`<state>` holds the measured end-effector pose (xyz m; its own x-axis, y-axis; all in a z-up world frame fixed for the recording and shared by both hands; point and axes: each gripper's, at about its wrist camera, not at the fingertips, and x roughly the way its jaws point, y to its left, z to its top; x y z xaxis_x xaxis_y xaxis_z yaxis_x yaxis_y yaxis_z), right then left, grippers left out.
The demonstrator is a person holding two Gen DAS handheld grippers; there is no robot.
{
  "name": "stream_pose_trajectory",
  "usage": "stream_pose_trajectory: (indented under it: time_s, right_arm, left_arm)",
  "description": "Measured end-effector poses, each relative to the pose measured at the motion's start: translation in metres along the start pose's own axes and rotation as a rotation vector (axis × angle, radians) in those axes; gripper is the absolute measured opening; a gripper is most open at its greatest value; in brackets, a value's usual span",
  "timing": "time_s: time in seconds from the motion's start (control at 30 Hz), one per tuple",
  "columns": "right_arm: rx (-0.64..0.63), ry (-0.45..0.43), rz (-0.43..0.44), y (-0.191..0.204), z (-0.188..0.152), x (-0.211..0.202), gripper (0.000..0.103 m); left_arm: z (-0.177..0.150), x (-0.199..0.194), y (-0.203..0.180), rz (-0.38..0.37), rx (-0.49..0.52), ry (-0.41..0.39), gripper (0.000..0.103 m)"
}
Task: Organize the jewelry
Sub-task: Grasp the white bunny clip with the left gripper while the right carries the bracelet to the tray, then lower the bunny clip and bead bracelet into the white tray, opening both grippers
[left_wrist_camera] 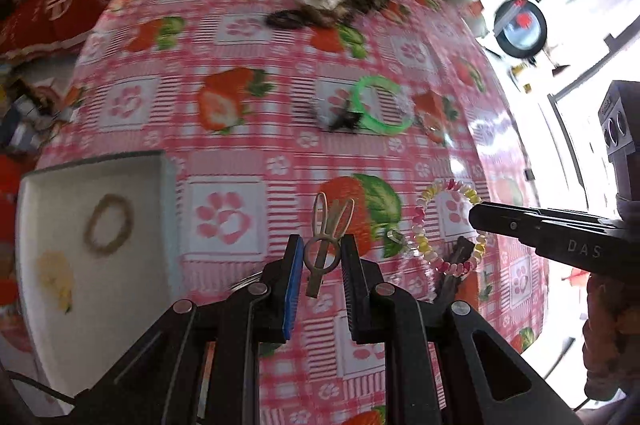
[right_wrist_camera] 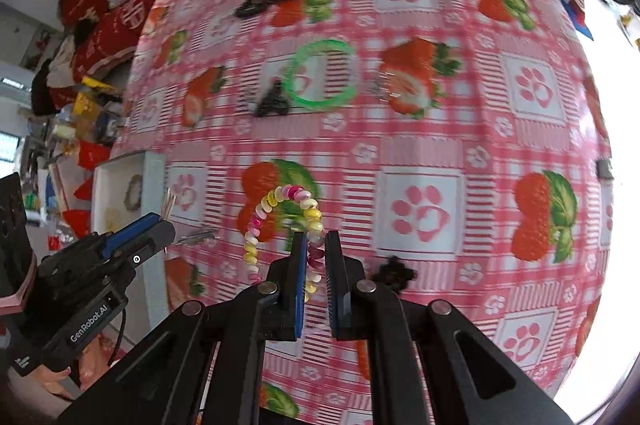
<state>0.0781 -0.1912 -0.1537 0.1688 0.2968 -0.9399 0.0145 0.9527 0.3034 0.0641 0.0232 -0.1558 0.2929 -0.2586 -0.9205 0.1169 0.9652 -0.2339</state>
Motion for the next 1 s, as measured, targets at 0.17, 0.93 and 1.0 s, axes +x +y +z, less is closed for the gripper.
stream_pose_trajectory:
  time_s: [0.17,0.93,1.0]
  right_arm:
    - [-0.072,0.01,0.034,0.039,0.005,0.006,0.009]
    - [-0.471,0.095,0.155,0.255,0.016,0.082,0.009]
    - [-0.498,0.097,0.152,0.269,0.019,0.09,0.009]
  left_arm:
    - [-0.014,-0.023,0.033,0.042,-0.084,-0.038,0.025]
    - [-0.106,-0.05,0.19,0.273,-0.474,-0.075,0.025]
    - [-0.108,-0.046,0.196,0.289,-0.485,-0.073,0.025]
